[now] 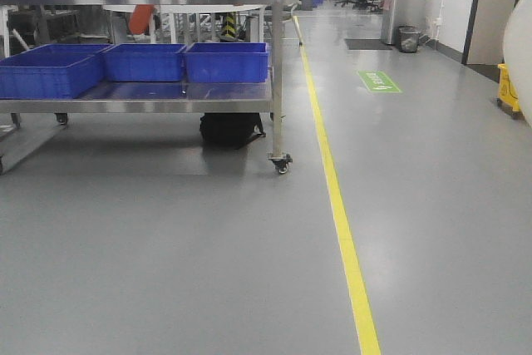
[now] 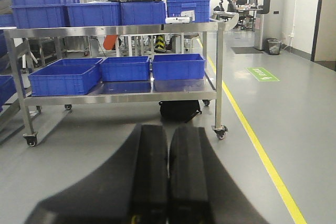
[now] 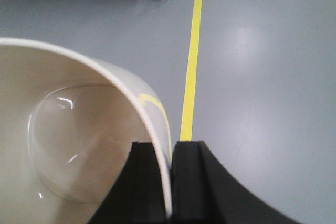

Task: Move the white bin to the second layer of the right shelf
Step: 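Drive the base down the aisle carrying the bin in the right gripper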

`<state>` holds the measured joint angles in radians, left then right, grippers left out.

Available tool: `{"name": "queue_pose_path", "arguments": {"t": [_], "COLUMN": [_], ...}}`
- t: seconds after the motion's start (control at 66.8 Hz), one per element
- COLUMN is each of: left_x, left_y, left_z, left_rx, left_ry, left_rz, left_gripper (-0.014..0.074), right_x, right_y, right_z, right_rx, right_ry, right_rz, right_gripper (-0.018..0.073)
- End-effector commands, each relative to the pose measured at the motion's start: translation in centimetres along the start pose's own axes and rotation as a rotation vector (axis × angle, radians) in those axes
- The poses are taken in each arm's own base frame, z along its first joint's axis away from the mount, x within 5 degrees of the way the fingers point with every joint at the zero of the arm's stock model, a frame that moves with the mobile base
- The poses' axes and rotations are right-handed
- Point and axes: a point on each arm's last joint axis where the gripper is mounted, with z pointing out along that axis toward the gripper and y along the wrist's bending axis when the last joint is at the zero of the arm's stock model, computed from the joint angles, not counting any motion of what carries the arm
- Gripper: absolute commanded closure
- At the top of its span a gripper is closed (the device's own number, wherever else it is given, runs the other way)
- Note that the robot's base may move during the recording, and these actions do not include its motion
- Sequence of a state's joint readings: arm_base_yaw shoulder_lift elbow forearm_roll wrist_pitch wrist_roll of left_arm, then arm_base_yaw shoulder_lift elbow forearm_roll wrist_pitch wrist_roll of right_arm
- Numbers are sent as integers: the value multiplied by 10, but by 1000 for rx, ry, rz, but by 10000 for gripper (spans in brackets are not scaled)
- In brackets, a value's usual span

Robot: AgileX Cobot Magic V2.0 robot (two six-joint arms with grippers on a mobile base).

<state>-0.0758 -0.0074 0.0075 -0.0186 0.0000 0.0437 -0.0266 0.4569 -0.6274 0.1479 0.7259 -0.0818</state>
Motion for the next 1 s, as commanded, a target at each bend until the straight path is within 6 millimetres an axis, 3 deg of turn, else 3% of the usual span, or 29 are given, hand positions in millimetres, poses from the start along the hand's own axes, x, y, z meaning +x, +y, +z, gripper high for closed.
{"name": "queue_pose_path", "arguments": {"t": [0.0,0.988], "left_x": [4,4], "left_y": [0,0], "left_z": [-1,-1], "left_rx": [1,1], "left_ry": [-59,-59], "left_rz": [-5,-5], "left_gripper": [512,512], "right_x": [-16,-16], "right_y": [0,0], "right_z": [-5,-5], "right_rx": [3,3], "right_ry": [-114,-114], "right_rz": [10,10], "right_gripper": [472,472]}}
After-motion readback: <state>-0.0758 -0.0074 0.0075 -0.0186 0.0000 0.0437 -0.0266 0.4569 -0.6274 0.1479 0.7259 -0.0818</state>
